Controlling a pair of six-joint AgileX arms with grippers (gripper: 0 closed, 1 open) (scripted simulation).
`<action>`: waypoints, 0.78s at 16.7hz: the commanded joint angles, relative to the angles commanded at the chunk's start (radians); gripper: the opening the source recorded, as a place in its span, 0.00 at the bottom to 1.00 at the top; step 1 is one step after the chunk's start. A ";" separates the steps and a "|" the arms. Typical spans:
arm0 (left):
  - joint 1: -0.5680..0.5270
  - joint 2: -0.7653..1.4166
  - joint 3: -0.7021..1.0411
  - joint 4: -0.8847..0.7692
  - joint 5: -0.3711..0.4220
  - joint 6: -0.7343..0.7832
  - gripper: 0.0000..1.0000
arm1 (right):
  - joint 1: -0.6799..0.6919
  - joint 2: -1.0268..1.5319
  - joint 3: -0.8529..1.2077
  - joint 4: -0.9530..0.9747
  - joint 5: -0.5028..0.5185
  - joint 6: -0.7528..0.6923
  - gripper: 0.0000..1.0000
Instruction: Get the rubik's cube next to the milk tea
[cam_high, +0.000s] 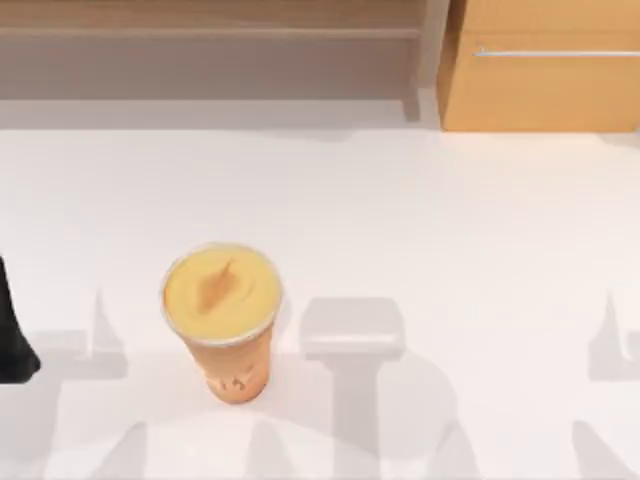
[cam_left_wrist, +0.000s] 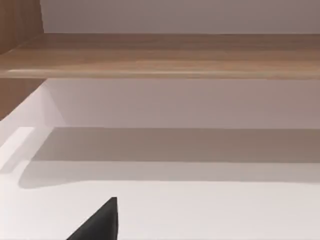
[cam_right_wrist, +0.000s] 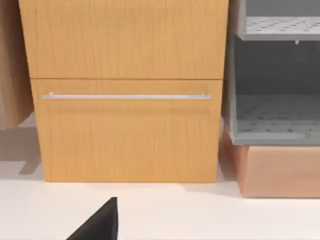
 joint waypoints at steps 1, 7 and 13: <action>0.000 0.000 0.000 0.000 0.000 0.000 1.00 | 0.000 0.000 0.000 0.000 0.000 0.000 1.00; -0.037 0.161 0.161 0.030 -0.031 0.000 1.00 | 0.000 0.000 0.000 0.000 0.000 0.000 1.00; -0.125 0.683 0.631 0.083 -0.110 0.009 1.00 | 0.000 0.000 0.000 0.000 0.000 0.000 1.00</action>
